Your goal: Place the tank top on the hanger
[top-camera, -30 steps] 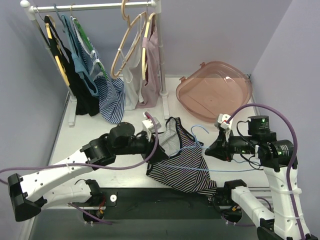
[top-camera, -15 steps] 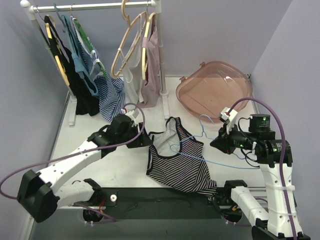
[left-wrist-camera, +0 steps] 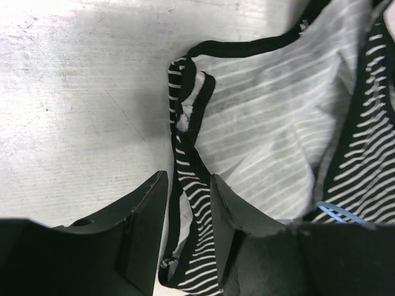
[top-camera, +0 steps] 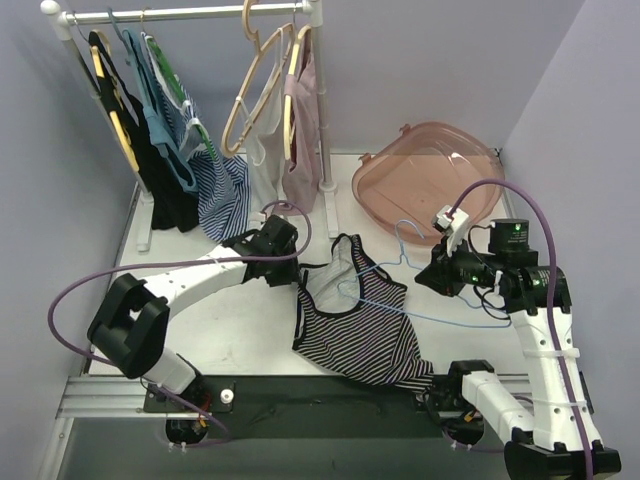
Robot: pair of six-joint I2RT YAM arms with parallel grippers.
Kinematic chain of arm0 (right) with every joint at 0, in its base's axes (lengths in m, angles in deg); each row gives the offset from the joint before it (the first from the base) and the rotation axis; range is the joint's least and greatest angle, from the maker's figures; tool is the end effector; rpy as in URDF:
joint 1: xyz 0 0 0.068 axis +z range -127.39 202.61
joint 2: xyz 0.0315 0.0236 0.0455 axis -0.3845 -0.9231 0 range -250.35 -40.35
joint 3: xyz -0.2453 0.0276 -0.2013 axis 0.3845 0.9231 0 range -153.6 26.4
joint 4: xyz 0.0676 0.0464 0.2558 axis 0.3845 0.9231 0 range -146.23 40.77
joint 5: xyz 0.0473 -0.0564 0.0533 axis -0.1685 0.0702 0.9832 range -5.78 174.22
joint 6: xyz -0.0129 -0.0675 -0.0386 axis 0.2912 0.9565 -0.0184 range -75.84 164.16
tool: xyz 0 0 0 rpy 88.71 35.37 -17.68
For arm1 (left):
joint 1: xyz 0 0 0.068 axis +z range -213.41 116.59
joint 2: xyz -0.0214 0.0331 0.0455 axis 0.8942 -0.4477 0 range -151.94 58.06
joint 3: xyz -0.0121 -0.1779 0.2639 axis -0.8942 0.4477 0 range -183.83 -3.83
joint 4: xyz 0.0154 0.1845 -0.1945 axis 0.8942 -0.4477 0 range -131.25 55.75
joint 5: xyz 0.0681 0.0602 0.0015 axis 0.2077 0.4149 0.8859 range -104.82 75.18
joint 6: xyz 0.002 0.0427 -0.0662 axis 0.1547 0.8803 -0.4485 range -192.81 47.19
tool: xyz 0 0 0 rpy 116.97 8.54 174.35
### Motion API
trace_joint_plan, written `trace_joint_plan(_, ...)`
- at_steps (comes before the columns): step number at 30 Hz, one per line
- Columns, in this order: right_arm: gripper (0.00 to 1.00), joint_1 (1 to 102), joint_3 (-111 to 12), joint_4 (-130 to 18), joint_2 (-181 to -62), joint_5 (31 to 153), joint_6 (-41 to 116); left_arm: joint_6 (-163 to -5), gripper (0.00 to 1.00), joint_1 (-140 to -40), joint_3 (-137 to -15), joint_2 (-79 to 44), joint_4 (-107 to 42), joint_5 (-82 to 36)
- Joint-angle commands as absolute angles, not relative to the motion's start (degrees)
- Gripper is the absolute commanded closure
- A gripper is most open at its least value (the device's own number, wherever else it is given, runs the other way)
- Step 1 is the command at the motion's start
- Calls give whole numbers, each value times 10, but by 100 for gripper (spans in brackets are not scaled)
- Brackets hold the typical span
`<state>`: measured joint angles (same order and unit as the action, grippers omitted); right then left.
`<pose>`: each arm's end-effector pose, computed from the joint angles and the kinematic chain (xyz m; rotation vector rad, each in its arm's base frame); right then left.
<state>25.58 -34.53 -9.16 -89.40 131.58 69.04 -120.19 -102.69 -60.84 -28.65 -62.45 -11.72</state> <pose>0.1462 0.0574 0.3901 -0.9144 1.8155 0.6580 0.2550 -0.2038 0.2310 -0.2083 2.6504 -0.4725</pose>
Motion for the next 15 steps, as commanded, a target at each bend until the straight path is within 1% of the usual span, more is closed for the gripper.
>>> trace_joint_plan(1,100,252,-339,-132,-906,1334,679,-1197,56,-1029,-644,-324,-611,-101)
trace_joint_plan(15,100,252,-304,-196,-930,1351,661,-1172,57,-1028,-682,-389,-613,-85)
